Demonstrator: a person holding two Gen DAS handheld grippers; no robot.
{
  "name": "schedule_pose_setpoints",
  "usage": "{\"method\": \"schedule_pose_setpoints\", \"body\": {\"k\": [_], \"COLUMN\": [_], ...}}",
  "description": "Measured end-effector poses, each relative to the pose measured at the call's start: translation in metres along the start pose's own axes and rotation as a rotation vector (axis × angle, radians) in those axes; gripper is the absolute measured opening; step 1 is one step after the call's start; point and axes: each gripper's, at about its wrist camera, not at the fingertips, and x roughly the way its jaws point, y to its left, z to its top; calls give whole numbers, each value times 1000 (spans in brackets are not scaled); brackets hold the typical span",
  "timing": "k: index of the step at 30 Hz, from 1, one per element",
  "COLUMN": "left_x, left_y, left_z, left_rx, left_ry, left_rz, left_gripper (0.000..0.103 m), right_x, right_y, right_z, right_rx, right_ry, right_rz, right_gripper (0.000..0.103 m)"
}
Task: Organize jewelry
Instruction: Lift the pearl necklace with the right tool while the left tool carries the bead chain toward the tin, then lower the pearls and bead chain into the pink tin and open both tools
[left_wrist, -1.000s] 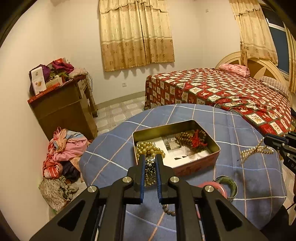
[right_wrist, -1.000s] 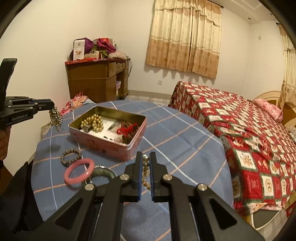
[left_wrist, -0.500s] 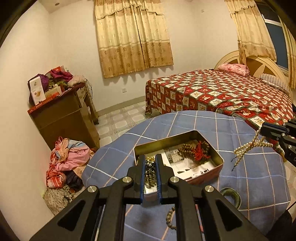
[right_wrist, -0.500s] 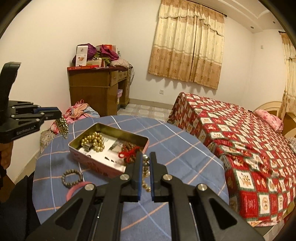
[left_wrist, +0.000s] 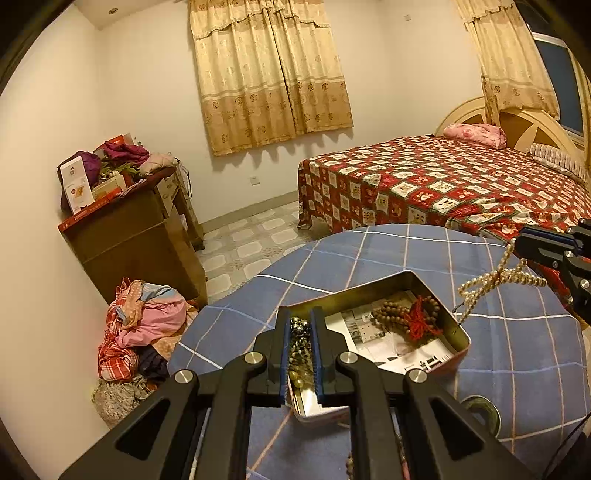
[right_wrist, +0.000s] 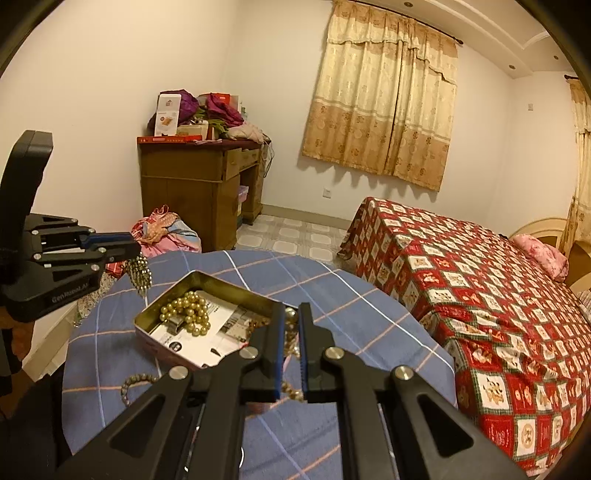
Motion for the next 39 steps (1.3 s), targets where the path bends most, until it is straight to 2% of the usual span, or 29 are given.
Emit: {"method": "schedule_pose_setpoints", "body": {"k": [15,39], "left_x": [36,89], "left_y": [3,0], "left_z": [3,-9], "left_rx": [-1,-9], "left_ry": [37,118], "left_rz": [30,40], "left_gripper": [9,9], "right_x": [33,83], "right_y": [10,10], "right_z": [9,1], "right_rx": [-8,9], "right_ry": [27,112], "right_rz": [0,-34], "right_gripper": [8,8]}}
